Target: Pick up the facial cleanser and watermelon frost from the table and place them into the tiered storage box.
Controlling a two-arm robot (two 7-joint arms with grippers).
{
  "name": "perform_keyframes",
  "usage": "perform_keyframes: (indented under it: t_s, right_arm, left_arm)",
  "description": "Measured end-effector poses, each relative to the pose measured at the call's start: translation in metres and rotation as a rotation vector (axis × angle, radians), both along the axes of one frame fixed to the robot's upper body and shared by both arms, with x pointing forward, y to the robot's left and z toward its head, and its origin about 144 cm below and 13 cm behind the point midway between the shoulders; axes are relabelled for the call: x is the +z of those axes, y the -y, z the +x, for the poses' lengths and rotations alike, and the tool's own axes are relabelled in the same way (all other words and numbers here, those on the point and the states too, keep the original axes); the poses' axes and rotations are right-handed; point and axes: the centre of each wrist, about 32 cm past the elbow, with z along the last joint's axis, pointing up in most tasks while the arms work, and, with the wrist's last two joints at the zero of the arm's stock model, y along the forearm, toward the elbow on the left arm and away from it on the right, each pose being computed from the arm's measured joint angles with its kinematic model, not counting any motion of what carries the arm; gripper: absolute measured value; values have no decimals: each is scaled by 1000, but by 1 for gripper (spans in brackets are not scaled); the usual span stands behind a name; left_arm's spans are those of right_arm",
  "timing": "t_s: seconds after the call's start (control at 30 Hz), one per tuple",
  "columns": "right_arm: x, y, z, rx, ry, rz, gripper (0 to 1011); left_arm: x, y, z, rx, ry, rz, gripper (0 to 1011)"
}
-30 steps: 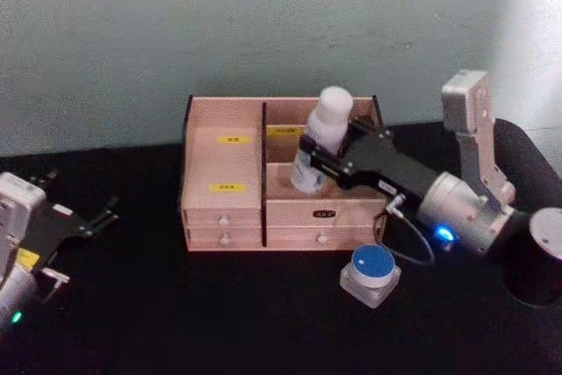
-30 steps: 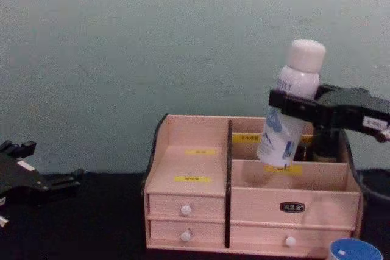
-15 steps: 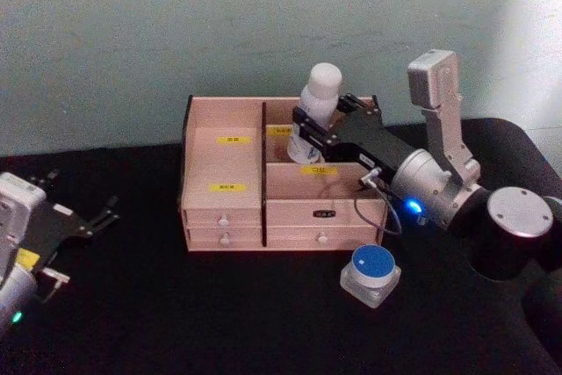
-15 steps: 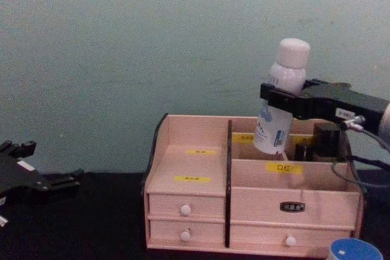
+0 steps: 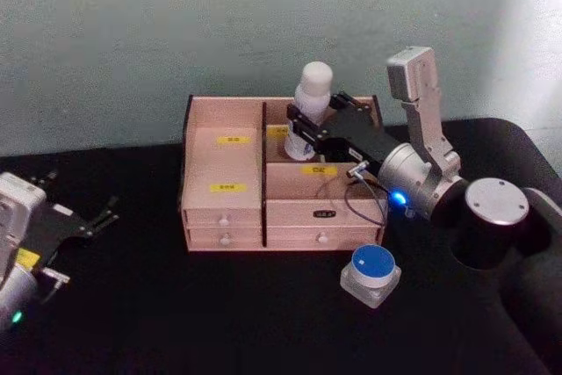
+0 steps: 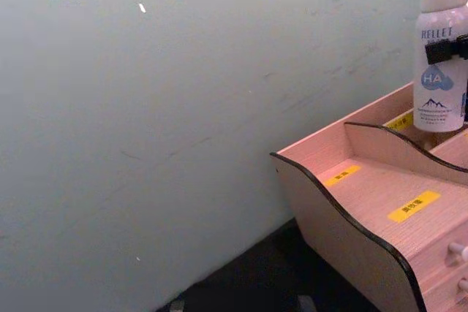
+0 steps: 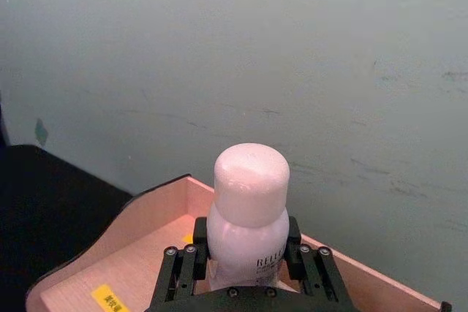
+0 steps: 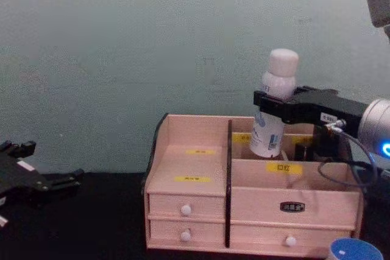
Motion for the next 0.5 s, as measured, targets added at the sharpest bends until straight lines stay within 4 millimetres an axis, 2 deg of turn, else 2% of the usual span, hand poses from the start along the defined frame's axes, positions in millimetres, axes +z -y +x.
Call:
perform_keyframes:
  t_s: [0.5]
  right_arm:
    - [-6, -1, 8, -15, -22, -29, 593]
  left_arm:
    - [0, 0, 0, 0, 0, 0, 1001]
